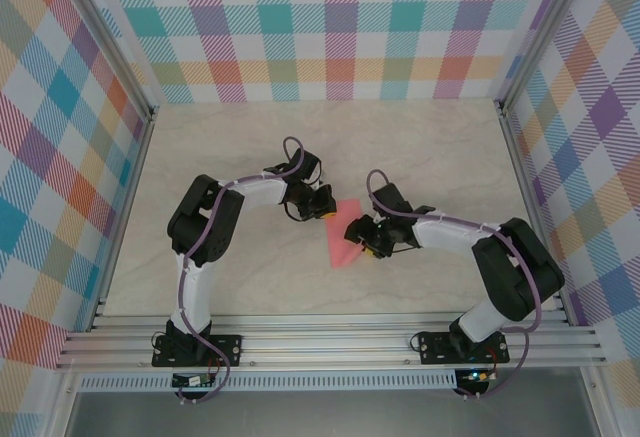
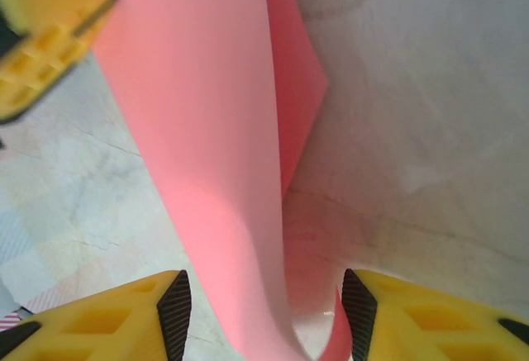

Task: Fold a paper plane with a square sheet of paper (pick it up from the middle)
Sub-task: Third fold the triangle at the center of the table.

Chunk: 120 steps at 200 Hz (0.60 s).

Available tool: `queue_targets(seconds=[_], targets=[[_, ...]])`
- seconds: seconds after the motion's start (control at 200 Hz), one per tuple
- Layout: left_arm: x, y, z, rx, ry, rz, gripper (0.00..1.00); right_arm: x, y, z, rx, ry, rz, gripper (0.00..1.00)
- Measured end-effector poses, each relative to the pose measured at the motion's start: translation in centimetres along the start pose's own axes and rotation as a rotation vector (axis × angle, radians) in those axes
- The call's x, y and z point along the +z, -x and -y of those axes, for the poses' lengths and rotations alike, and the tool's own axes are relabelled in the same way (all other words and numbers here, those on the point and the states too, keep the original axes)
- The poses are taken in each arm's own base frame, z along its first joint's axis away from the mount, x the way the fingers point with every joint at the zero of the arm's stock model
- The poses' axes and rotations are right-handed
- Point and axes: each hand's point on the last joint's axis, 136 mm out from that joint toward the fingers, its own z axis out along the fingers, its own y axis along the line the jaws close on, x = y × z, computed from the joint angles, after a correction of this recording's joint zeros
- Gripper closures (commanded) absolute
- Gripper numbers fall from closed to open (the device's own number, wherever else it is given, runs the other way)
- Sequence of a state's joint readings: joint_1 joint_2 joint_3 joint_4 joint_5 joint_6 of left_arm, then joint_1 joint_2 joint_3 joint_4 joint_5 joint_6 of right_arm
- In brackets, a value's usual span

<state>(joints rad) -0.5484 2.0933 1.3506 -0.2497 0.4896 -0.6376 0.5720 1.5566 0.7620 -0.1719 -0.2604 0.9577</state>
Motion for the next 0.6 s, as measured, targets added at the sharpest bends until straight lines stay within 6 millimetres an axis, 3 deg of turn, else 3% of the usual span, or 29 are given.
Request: queue_targets(seconds=[0.25, 0.6], targets=[[0.0, 0.0, 0.0, 0.001, 0.000, 0.000, 0.96, -0.6, 1.1, -0.9, -0.069, 0.079, -0.031, 0.49], [0.0, -0.1, 0.1, 0.028, -0.008, -0.006, 0.92, 0.8, 0.6, -0.1, -0.061, 0.064, -0.093, 0.80]])
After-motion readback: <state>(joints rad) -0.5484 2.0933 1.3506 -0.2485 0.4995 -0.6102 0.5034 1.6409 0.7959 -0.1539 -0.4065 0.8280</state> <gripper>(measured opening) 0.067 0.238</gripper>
